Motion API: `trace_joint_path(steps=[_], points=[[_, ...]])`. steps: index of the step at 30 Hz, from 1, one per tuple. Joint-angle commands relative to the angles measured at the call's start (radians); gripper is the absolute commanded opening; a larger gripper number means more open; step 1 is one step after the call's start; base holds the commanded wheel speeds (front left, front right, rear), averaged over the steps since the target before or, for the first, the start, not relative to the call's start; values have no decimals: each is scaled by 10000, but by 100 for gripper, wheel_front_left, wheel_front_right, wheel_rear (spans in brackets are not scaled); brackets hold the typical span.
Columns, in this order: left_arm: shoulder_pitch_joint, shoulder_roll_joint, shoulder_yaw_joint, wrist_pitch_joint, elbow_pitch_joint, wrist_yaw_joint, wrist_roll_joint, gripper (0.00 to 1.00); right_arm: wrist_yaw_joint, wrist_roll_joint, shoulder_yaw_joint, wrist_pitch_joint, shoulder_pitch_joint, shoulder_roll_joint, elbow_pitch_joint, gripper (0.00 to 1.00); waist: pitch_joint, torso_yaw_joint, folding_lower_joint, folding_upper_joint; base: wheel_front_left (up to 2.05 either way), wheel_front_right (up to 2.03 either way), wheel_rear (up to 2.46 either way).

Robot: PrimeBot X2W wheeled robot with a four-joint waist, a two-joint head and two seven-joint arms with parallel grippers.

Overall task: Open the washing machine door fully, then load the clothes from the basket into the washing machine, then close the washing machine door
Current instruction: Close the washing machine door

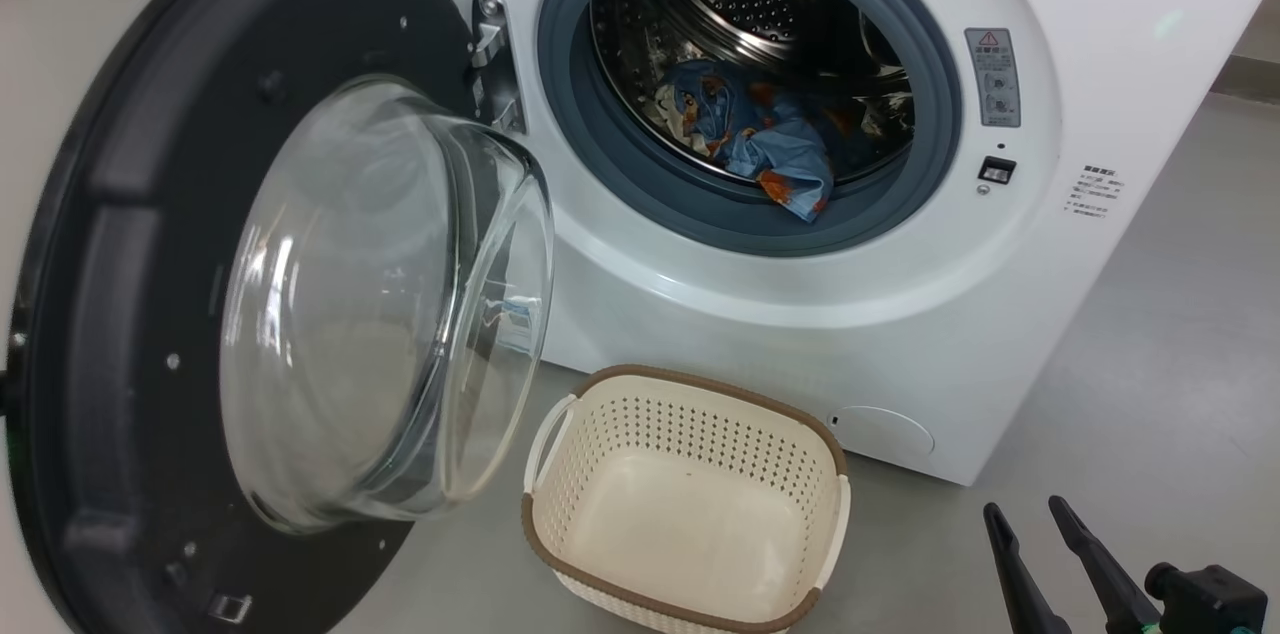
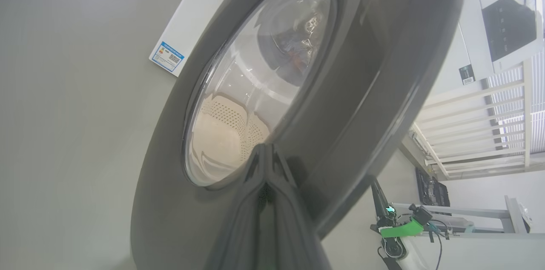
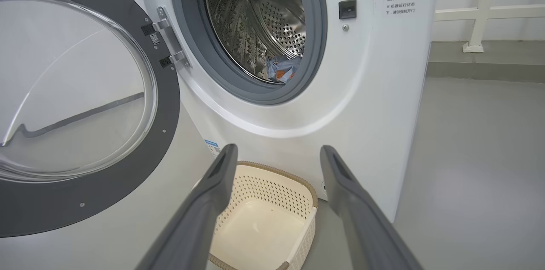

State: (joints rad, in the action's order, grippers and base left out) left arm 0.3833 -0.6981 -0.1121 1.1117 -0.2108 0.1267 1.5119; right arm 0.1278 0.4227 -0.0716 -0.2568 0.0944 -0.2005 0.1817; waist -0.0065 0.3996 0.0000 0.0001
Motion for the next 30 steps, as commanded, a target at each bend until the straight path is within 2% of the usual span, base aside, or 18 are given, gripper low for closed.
trace_joint_path(steps=[1, 8, 15, 30], points=[[211, -454, -363, 174, 531, 40, 238, 0, 29, -36, -125, -49, 42, -182, -259, 100, -12, -64, 0, -1, 0, 0, 0], [-28, -221, -259, 595, 1548, 40, 760, 0, 29, -73, 67, -49, 100, -199, -315, 100, 5, -454, 0, -1, 0, 0, 0], [-49, 293, 59, 806, 2513, 40, 1128, 0, 29, -68, 165, -49, 80, -199, -331, 100, 81, -927, 0, -1, 0, 0, 0], [530, 1211, 673, 664, 3279, 40, 1083, 0, 29, -146, 239, -49, -81, -155, -404, 100, 347, -2286, 0, -1, 0, 0, 0]])
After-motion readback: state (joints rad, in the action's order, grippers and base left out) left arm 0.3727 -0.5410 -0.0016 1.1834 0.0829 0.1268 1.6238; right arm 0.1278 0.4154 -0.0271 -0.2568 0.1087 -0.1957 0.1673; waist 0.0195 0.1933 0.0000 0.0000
